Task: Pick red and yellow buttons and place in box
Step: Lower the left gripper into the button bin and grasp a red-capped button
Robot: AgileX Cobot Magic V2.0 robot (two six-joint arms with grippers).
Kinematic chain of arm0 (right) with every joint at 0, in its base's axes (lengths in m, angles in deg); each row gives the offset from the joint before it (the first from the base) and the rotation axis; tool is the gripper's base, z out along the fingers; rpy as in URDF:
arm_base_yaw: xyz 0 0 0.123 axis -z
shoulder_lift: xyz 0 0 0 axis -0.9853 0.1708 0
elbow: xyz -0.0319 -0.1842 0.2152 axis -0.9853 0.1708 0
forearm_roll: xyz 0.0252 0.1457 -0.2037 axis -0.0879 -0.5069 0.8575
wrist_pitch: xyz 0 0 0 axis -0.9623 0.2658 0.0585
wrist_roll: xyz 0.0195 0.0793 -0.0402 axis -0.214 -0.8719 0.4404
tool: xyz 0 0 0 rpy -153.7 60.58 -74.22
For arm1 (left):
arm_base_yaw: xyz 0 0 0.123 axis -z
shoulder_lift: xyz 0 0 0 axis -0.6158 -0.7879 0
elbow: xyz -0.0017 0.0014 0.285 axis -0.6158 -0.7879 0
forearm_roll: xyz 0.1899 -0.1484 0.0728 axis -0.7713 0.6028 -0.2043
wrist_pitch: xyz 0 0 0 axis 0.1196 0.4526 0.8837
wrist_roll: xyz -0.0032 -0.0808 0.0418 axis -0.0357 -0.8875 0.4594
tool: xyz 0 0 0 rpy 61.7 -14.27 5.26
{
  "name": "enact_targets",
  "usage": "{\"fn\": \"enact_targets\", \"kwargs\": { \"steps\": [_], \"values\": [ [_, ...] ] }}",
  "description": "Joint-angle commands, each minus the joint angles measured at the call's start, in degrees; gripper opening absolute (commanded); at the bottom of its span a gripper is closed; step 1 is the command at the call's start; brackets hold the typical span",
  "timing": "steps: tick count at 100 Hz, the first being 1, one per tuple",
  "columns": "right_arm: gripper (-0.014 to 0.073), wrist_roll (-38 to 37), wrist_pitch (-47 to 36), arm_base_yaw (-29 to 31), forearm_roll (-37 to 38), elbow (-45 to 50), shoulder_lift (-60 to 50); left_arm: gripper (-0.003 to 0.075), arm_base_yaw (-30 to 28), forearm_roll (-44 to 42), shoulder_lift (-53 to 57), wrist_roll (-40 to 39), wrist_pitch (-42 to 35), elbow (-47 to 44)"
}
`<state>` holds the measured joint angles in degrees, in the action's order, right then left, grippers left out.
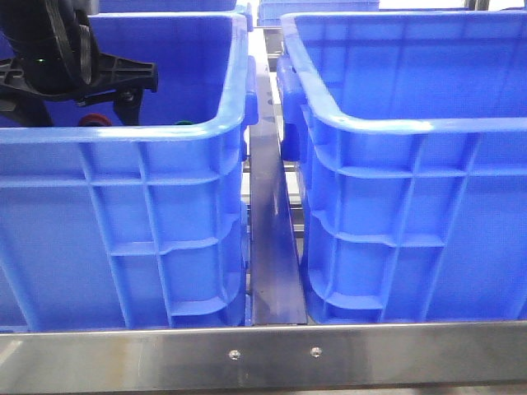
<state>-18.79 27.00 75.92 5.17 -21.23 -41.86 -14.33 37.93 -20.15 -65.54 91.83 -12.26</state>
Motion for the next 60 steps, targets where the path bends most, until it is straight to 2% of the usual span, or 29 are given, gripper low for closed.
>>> {"fn": "enact_targets", "kwargs": {
  "steps": [1, 42, 49, 54, 60],
  "values": [
    [-0.0067, 0.24, -4.48, -0.04, 0.56, -0.65, -1.30, 0.0619, 0.00, -1.43, 2.37, -0.64, -2.35, 1.80],
    [-0.0067, 0.24, -4.48, -0.04, 0.56, -0.65, -1.30, 0.0610, 0.11, -1.12, -0.08, -0.64, -1.39, 1.80],
    [-0.0067, 0.24, -4.48, -0.04, 0.56, -0.65, -1.30, 0.0557, 0.11, -1.23, 0.05, -0.64, -1.01, 1.80],
    [-0.0067, 0.24, -4.48, -0.04, 0.56, -0.65, -1.30, 0.0485, 0.11, -1.33, 0.14, -0.64, -0.34, 1.80],
    [-0.0067, 0.24, -4.48, -0.04, 0.56, -0.65, -1.30, 0.0362, 0.11, -1.57, 0.54, -0.64, 0.06, 1.80]
  ]
}}
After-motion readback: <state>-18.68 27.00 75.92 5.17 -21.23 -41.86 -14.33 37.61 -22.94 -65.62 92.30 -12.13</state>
